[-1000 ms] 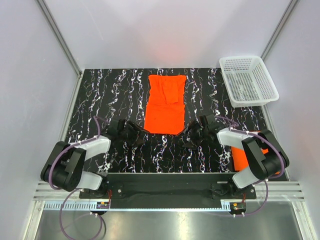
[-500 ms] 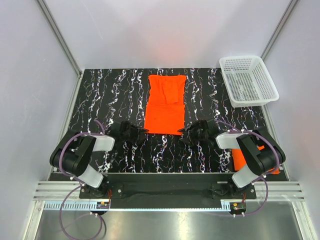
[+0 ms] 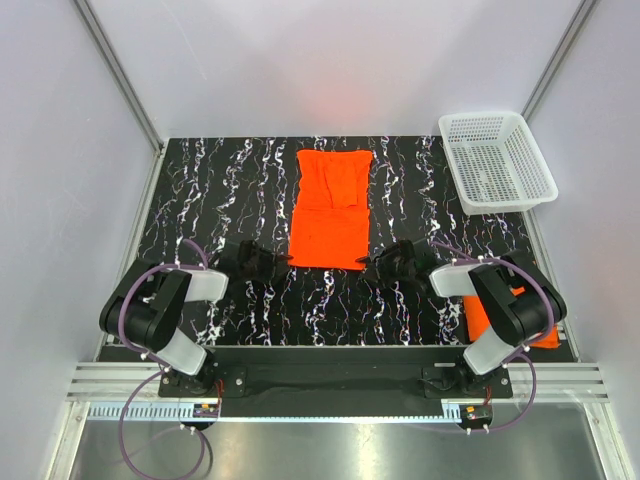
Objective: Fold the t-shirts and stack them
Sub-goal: Fold the tshirt
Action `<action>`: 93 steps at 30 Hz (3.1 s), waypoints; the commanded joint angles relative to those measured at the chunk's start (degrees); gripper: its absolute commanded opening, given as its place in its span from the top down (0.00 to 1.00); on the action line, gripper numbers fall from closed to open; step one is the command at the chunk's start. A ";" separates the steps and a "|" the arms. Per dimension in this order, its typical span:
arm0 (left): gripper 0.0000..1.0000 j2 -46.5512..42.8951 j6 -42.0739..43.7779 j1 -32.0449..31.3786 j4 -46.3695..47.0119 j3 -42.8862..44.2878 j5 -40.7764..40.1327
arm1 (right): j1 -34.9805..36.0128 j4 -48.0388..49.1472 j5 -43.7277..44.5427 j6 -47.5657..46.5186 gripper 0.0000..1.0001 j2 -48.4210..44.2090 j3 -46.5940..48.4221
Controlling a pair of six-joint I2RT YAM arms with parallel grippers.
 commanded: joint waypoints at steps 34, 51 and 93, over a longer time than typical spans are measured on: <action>1.00 -26.45 -5.37 -10.61 -17.43 -8.48 -3.53 | 0.23 -28.31 -5.38 -14.91 1.00 -23.58 -3.16; 1.00 -62.60 -15.92 -29.68 -43.56 -10.42 -11.90 | 5.95 -58.89 -8.10 -9.28 1.00 -61.56 -6.87; 1.00 -1.98 20.55 0.28 -37.07 39.75 7.78 | -17.78 -54.42 -31.04 -35.21 1.00 4.34 44.02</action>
